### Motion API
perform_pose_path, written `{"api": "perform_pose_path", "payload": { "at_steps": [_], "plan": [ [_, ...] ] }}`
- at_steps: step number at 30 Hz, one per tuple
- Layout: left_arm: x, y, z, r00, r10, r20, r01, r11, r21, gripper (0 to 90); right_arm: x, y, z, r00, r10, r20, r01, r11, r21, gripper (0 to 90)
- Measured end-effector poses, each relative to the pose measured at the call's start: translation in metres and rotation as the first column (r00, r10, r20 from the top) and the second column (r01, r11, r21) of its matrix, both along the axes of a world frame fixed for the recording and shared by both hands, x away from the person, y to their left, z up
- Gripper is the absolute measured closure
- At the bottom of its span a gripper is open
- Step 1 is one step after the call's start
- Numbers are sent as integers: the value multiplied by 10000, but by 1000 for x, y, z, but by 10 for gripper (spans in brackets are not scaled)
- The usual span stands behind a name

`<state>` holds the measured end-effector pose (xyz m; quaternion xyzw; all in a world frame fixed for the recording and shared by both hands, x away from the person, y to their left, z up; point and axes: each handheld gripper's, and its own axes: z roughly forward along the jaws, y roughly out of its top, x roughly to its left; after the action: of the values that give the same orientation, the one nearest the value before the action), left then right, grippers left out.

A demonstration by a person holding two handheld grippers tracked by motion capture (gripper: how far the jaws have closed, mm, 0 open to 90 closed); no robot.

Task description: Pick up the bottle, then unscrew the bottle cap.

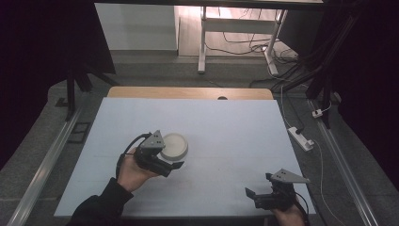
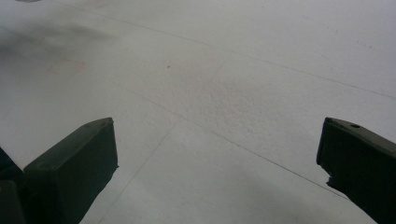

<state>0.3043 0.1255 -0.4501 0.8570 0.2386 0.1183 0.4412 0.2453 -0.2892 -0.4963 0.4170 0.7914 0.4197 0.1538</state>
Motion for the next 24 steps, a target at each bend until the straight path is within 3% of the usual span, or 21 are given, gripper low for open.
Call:
{"api": "perform_pose_path", "payload": {
  "at_steps": [16,24],
  "plan": [
    [8,-25,-6,9980,-562,-272,558,9983,-162,74,0,1,0,10000,4,30,-4,9999,-135,0],
    [8,-28,-9,9978,-596,-304,592,9981,-160,74,-1,2,0,9999,-24,132,27,9998,-214,0]
  ]
}}
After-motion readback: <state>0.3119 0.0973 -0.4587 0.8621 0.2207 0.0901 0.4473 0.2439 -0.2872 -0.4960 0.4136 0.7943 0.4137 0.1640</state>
